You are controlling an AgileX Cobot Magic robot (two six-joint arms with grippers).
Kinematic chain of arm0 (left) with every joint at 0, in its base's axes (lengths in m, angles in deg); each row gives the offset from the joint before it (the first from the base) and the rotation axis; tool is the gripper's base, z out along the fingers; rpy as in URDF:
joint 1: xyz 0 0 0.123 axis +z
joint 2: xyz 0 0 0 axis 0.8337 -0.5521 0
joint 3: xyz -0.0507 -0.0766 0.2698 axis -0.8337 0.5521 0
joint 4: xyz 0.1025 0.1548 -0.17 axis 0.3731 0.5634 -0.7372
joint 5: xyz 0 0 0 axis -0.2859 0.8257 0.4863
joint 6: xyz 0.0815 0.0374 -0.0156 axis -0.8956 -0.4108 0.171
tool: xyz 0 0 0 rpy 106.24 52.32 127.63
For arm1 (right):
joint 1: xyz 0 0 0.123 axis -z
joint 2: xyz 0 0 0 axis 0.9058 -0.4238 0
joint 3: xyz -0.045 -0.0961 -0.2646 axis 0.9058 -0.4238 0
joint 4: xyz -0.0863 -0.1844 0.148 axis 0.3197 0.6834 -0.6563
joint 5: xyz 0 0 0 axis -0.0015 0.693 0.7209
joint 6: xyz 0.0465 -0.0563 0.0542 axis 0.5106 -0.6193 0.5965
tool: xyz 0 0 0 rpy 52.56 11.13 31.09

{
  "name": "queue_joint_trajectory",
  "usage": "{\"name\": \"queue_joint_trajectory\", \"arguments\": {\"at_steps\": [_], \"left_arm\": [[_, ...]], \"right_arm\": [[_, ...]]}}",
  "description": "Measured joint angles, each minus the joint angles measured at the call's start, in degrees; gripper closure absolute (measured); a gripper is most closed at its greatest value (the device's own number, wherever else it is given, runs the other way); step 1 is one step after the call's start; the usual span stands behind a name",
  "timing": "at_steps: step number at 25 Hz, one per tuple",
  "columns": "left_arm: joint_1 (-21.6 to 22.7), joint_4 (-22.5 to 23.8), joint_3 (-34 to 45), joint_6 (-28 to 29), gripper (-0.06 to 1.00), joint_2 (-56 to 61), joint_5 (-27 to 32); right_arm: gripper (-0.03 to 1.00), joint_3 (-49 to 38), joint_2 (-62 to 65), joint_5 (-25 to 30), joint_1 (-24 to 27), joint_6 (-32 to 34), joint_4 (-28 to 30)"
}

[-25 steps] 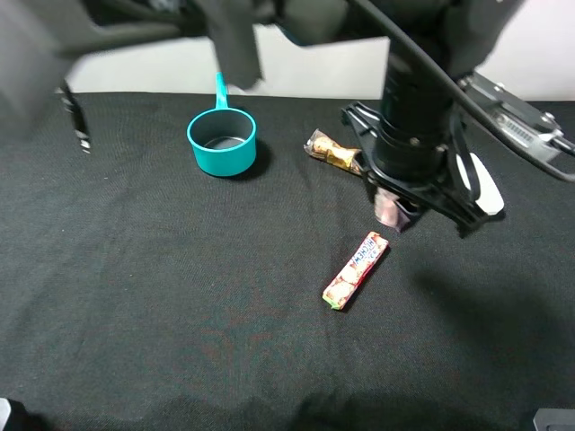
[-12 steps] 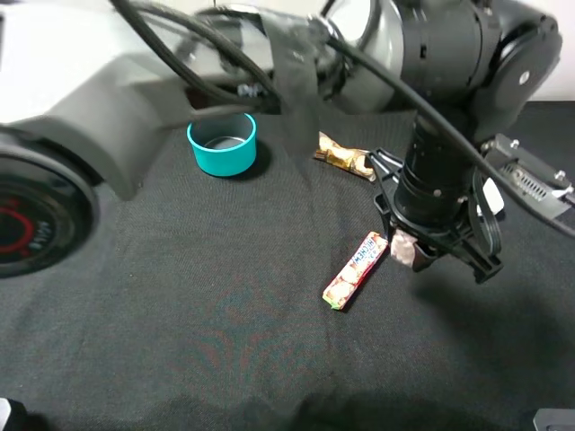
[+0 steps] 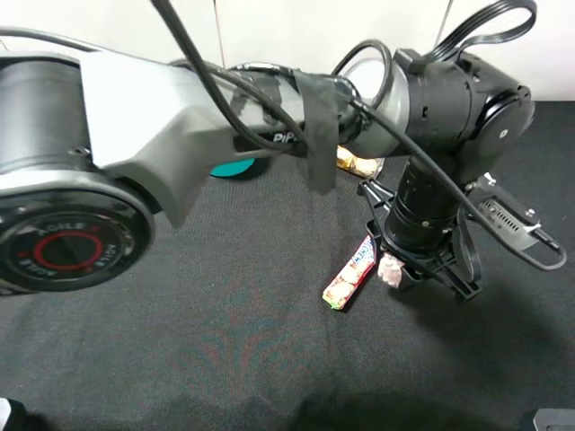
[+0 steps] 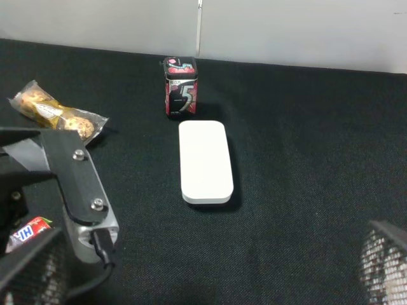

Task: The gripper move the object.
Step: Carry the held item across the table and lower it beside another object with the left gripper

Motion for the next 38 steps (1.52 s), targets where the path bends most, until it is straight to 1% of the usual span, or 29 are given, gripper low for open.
{"name": "queue_joint_trajectory", "arguments": {"at_steps": [5, 11, 27, 29, 34, 38], "left_arm": [[-0.04, -0.33, -0.05, -0.84, 0.45, -0.72, -1.37], [-0.28, -0.44, -0.05, -1.23, 0.45, -2.69, -1.79], [-0.46, -0.61, -0.05, -1.35, 0.44, -2.82, -2.96], [-0.46, -0.61, -0.05, -1.47, 0.41, -2.82, -2.96], [-0.46, -0.61, -0.05, -1.52, 0.22, -2.82, -2.96], [-0.46, -0.61, -0.05, -1.52, 0.19, -2.82, -2.96]], "right_arm": [[0.27, 0.00, 0.00, 0.00, 0.00, 0.00, -0.05], [0.27, 0.00, 0.00, 0.00, 0.00, 0.00, -0.05], [0.27, 0.00, 0.00, 0.00, 0.00, 0.00, -0.05], [0.27, 0.00, 0.00, 0.00, 0.00, 0.00, -0.05], [0.27, 0.00, 0.00, 0.00, 0.00, 0.00, -0.05], [0.27, 0.00, 0.00, 0.00, 0.00, 0.00, -0.05]]}}
